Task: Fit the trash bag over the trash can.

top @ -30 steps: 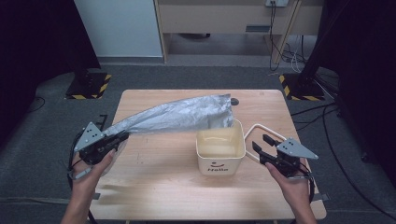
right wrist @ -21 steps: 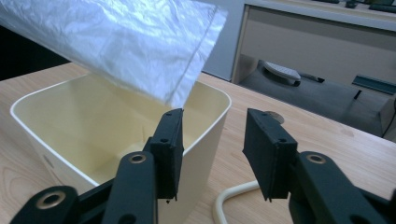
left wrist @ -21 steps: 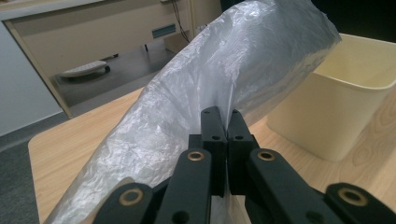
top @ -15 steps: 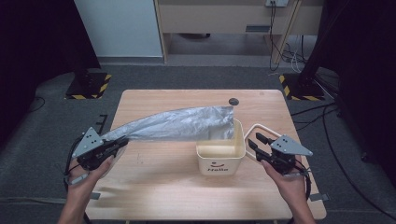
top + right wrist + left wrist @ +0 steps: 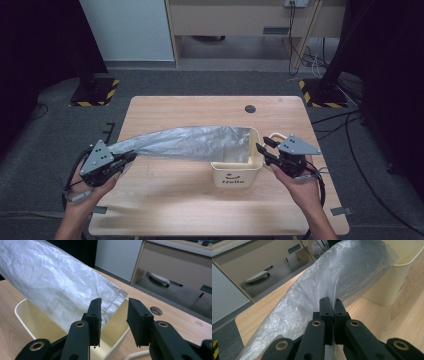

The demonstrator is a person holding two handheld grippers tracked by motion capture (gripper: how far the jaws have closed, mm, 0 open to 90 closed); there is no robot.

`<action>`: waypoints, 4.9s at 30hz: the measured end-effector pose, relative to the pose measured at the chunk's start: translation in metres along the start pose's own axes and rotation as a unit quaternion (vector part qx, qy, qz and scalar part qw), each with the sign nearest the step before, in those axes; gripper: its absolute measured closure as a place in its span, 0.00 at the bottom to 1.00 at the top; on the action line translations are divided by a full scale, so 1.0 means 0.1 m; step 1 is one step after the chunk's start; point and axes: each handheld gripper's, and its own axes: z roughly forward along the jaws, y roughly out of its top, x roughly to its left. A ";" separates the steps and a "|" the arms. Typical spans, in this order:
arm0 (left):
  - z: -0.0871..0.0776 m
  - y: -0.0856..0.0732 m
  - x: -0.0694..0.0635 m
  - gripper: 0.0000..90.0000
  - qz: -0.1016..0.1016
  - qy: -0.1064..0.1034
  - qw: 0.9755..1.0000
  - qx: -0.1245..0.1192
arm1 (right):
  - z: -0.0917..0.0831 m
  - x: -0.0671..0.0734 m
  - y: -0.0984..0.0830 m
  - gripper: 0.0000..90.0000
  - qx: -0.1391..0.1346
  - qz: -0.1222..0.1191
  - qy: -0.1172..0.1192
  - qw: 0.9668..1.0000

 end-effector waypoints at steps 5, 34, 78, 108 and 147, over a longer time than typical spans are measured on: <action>0.05 0.03 -0.02 0.99 0.015 0.001 1.000 0.014 | 0.17 0.02 0.06 0.70 0.030 -0.013 0.006 0.999; 0.32 0.23 -0.15 0.99 0.053 -0.011 0.998 0.041 | 0.43 0.00 0.12 0.77 0.072 -0.019 -0.003 0.997; 0.79 0.60 -0.50 0.99 0.105 -0.042 0.992 0.057 | 0.62 0.31 0.27 0.73 0.093 -0.037 0.047 0.994; 1.14 0.90 -0.67 0.99 0.137 -0.046 0.986 0.086 | 0.75 0.57 0.32 0.69 0.118 -0.067 0.088 0.987; 1.15 0.68 -0.75 0.69 0.108 -0.003 0.994 0.029 | 1.03 0.88 0.57 0.99 0.108 -0.086 0.114 0.984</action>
